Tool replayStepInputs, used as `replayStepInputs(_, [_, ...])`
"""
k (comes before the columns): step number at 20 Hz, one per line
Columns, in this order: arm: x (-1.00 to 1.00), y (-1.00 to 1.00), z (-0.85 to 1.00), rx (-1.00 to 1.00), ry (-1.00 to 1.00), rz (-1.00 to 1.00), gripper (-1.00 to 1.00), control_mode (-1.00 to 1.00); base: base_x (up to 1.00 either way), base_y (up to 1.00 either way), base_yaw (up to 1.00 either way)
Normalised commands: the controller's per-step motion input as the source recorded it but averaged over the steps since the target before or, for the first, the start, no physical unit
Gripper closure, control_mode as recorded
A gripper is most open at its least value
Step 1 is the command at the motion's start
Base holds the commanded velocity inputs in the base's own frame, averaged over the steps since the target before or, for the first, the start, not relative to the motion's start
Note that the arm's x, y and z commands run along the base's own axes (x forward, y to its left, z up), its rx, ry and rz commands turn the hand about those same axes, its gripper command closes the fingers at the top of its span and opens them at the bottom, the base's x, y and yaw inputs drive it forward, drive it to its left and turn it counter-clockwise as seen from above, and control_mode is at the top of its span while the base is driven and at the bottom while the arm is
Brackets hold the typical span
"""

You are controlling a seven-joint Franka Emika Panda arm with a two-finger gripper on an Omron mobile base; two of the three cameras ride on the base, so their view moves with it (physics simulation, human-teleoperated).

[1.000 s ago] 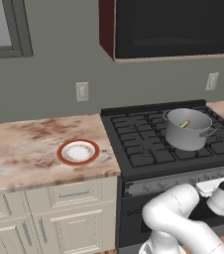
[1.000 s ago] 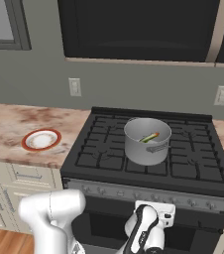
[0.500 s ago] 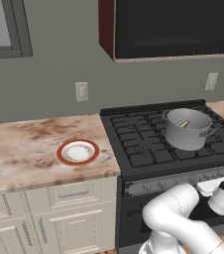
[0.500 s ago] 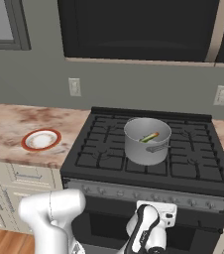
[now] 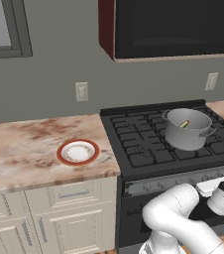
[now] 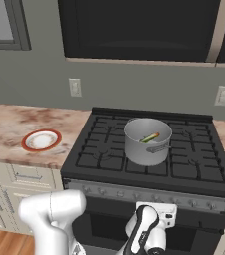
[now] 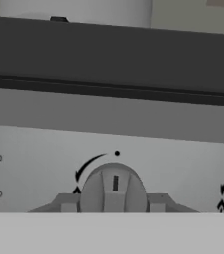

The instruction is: Retrieve the frozen meat and place it in the pot on a burner. Then turn the burner on.

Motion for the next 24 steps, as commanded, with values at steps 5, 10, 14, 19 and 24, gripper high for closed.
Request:
replayStepInputs(5, [-0.04,0.20,0.08,-0.27,-0.07,0.00,1.00,-1.00,0.00,0.00,0.00])
replayStepInputs(10, [-0.04,0.00,0.11,-0.34,-0.11,0.05,1.00,-1.00,0.00,0.00,0.00])
replayStepInputs(14, [-0.02,0.00,0.00,-0.44,-0.14,0.11,1.00,-1.00,0.00,0.00,0.00])
replayStepInputs(19, [0.00,0.00,-0.02,-0.58,-0.03,0.06,1.00,-1.00,0.00,0.00,0.00])
replayStepInputs(24, [0.00,0.00,-0.17,-0.65,-0.01,0.01,1.00,-1.00,0.00,0.00,0.00])
